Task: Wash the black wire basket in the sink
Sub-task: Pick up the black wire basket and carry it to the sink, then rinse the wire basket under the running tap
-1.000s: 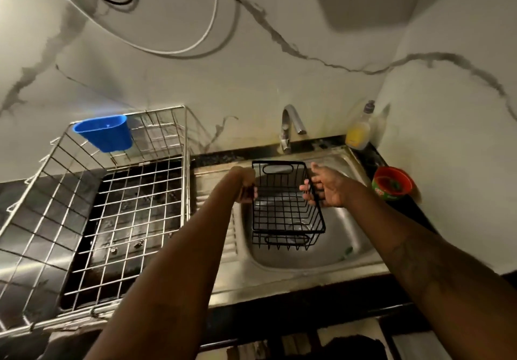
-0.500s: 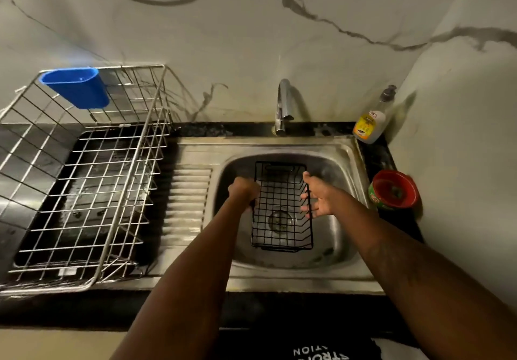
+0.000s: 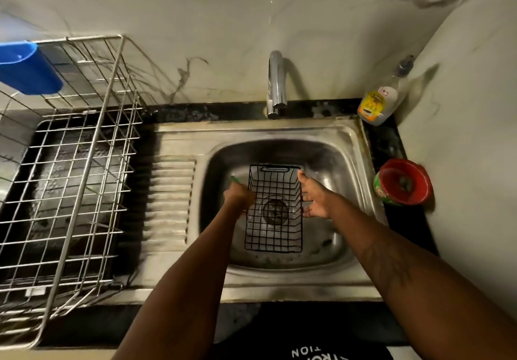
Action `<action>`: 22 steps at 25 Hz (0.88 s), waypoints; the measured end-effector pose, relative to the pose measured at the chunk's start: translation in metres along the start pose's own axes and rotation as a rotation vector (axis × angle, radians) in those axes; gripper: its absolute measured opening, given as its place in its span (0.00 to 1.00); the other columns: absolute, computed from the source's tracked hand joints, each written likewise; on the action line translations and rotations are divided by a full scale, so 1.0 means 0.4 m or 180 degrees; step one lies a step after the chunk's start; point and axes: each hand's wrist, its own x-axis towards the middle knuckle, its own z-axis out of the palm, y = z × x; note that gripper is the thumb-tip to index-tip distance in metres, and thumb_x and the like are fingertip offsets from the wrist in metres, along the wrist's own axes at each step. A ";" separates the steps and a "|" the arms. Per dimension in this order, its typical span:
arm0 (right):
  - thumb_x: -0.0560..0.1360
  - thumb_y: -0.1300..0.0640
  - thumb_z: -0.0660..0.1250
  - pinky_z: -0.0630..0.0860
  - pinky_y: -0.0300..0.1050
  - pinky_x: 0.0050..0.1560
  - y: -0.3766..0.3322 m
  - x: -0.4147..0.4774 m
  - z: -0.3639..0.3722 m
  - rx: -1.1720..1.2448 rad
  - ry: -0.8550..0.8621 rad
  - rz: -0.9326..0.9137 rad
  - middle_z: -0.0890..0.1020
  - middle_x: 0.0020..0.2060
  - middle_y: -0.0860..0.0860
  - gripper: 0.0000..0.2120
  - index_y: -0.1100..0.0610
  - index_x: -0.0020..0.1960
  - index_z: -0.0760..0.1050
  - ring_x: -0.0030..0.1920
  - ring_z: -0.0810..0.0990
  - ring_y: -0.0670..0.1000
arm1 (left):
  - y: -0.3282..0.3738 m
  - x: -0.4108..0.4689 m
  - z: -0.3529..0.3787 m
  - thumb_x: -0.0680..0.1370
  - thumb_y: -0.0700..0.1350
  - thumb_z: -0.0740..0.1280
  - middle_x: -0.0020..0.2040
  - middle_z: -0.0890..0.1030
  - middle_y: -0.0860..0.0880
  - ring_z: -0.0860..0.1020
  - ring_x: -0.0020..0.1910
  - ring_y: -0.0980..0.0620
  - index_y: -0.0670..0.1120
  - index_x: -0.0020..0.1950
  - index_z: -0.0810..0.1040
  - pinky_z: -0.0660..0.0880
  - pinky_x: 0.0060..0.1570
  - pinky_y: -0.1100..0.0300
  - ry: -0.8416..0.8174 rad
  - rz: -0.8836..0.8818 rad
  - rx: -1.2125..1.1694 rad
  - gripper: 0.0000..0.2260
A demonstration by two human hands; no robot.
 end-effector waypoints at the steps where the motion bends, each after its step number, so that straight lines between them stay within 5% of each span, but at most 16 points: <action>1: 0.76 0.27 0.57 0.67 0.61 0.68 0.000 0.007 -0.004 0.0083 -0.0010 -0.0013 0.61 0.78 0.61 0.42 0.51 0.81 0.56 0.74 0.64 0.65 | -0.005 0.005 0.000 0.80 0.47 0.64 0.55 0.81 0.43 0.80 0.58 0.43 0.44 0.55 0.78 0.77 0.62 0.49 -0.0011 0.0013 0.0078 0.09; 10: 0.77 0.29 0.59 0.64 0.61 0.74 -0.017 0.004 0.005 0.0236 0.0027 -0.0237 0.59 0.79 0.62 0.41 0.52 0.81 0.58 0.78 0.60 0.63 | 0.003 0.011 -0.015 0.77 0.46 0.71 0.54 0.81 0.42 0.83 0.51 0.43 0.44 0.50 0.79 0.84 0.53 0.49 -0.0035 -0.0187 -0.0382 0.07; 14: 0.75 0.33 0.67 0.74 0.54 0.62 -0.024 0.022 0.006 0.0121 0.0601 -0.0579 0.75 0.70 0.54 0.35 0.53 0.74 0.70 0.67 0.74 0.57 | 0.047 -0.016 -0.043 0.76 0.43 0.71 0.49 0.82 0.43 0.82 0.48 0.44 0.42 0.45 0.81 0.83 0.49 0.53 0.0465 -0.0172 -0.0628 0.05; 17: 0.76 0.42 0.71 0.79 0.49 0.56 -0.054 0.033 0.014 0.0120 0.1060 -0.1028 0.83 0.58 0.52 0.21 0.54 0.62 0.79 0.57 0.81 0.52 | 0.131 -0.039 -0.100 0.79 0.49 0.71 0.46 0.84 0.47 0.79 0.42 0.54 0.47 0.49 0.84 0.78 0.47 0.59 0.1157 0.0518 -0.0983 0.06; 19: 0.78 0.47 0.70 0.80 0.50 0.55 -0.078 0.021 0.032 0.0378 0.0831 -0.0993 0.83 0.57 0.53 0.12 0.53 0.56 0.80 0.55 0.81 0.51 | 0.210 -0.055 -0.148 0.80 0.54 0.71 0.45 0.84 0.51 0.79 0.41 0.58 0.49 0.49 0.83 0.78 0.48 0.60 0.1331 0.1143 -0.1147 0.09; 22: 0.81 0.49 0.67 0.78 0.52 0.58 -0.093 0.008 0.059 0.0553 0.0317 -0.0817 0.80 0.60 0.55 0.17 0.56 0.66 0.74 0.60 0.80 0.55 | 0.324 -0.062 -0.198 0.78 0.62 0.70 0.42 0.84 0.49 0.77 0.37 0.58 0.46 0.49 0.83 0.74 0.40 0.63 0.1361 0.1661 -0.1138 0.19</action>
